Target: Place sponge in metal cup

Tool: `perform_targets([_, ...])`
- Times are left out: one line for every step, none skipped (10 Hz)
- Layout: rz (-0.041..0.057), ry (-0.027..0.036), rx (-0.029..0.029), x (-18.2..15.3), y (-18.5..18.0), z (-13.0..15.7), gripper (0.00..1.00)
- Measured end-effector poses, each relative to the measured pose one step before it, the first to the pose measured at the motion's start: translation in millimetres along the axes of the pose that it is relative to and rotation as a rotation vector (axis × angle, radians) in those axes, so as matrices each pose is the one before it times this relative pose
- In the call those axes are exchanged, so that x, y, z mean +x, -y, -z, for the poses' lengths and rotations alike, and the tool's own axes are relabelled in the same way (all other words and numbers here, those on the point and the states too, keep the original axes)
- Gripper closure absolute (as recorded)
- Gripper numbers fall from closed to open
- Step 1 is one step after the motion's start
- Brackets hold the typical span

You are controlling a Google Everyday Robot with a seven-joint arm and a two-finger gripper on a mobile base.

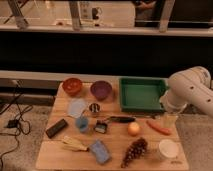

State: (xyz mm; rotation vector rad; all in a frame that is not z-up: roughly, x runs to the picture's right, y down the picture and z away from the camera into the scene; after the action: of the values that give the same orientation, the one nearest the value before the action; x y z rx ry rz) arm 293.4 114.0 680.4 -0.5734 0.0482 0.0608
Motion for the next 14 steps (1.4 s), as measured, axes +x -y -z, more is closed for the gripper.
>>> perform_targets([0.00005,0.00000,-0.00007,-0.02,-0.02,-0.01,0.20])
perform_targets([0.00001,0.00002,0.00000,0.00,0.00,-0.02,0.20])
perform_targets([-0.00003,0.00001,0.00003,-0.01,0.02,0.03,0.20])
perform_targets([-0.00062,0.00076,0.00013,-0.02,0.21,0.00,0.20])
perform_targets([-0.00489,0.01020,-0.00589,-1.48,-1.10,-0.87,0.20])
perform_targets([-0.00172,0.01385,-0.01462,-2.89,-2.90,-0.66,0.20])
perform_targets([0.00107,0.01190,-0.01279,-2.22,-2.46,-1.14,0.20])
perform_targets([0.00534,0.01383,-0.01768,-3.34,-3.96,-2.48,0.20])
perform_targets([0.00951,0.00923,-0.01535,-3.57,-4.03,-2.97,0.20])
perform_targets([0.00639,0.00768,-0.01331,-2.17,-3.22,-2.75,0.20])
perform_targets([0.01421,0.01850,-0.02519,-4.35,-5.77,-4.74,0.20])
perform_targets([0.01170,0.01591,-0.01652,-3.04,-3.54,-3.43,0.20])
perform_targets([0.01708,0.02362,-0.02176,-3.50,-5.09,-4.62,0.20])
perform_targets([0.02401,0.02742,-0.01970,-4.40,-5.06,-4.67,0.20])
